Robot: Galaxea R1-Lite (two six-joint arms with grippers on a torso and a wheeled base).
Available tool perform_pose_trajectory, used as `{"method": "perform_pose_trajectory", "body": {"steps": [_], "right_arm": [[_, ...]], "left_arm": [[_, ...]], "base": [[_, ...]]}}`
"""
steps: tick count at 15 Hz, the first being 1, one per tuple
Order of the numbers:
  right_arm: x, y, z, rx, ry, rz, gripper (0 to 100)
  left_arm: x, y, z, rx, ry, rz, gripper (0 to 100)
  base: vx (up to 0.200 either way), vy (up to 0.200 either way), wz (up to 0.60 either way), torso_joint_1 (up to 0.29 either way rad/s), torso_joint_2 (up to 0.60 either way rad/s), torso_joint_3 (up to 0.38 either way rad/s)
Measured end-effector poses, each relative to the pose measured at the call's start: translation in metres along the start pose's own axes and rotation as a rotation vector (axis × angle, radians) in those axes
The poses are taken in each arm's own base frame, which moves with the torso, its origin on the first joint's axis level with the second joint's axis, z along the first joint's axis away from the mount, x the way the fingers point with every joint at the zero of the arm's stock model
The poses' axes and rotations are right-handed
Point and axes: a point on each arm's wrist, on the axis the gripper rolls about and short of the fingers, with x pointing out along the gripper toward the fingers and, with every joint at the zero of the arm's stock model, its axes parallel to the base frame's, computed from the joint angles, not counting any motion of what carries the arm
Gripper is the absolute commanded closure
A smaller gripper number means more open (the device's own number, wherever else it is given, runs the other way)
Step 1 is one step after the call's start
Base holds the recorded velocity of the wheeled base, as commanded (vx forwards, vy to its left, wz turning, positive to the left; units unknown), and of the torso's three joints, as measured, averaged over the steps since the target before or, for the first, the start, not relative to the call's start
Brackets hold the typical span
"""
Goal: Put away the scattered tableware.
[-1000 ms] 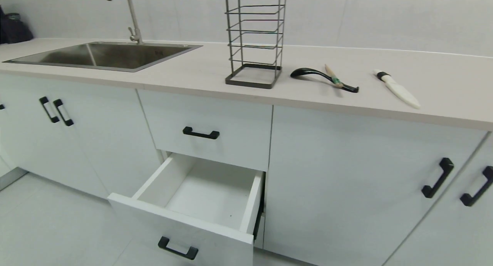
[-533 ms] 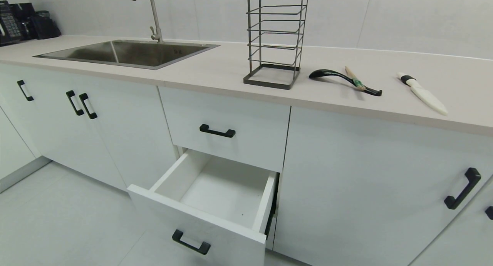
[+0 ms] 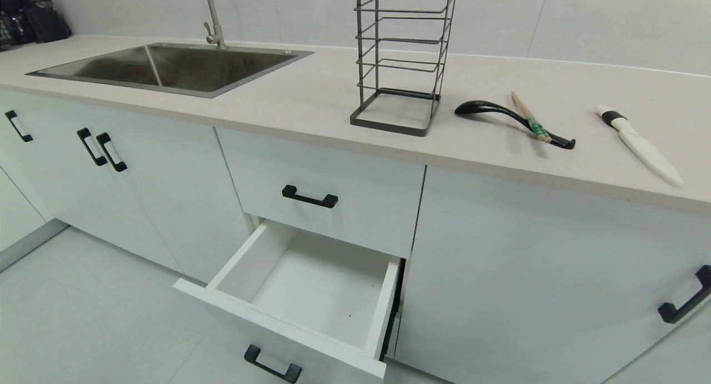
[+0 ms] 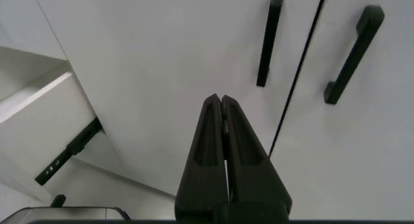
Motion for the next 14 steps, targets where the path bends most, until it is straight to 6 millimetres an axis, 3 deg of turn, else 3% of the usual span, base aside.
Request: {"method": "perform_pose_trajectory", "body": {"steps": [4, 8, 11, 14], "right_arm": [[0.0, 0.0, 0.0003, 0.0, -0.001, 0.002, 100], [0.0, 0.0, -0.0002, -0.001, 0.001, 0.001, 100], [0.0, 0.0, -0.0002, -0.001, 0.001, 0.0, 100], [0.0, 0.0, -0.0003, -0.001, 0.002, 0.001, 100]], "left_arm": [[0.0, -0.0001, 0.0, 0.002, 0.0, 0.001, 0], [0.0, 0.0001, -0.0002, 0.001, 0.002, 0.003, 0], [0.0, 0.0001, -0.0001, 0.0, 0.001, 0.004, 0], [0.0, 0.0001, -0.0001, 0.0, 0.001, 0.004, 0]], "base": [[0.15, 0.15, 0.0, 0.04, -0.29, -0.05], [0.0, 0.0, 0.0, 0.004, -0.03, -0.008], [0.2, 0.0, 0.0, -0.001, -0.03, 0.002], [0.0, 0.0, 0.0, 0.0, 0.0, 0.0]]}}
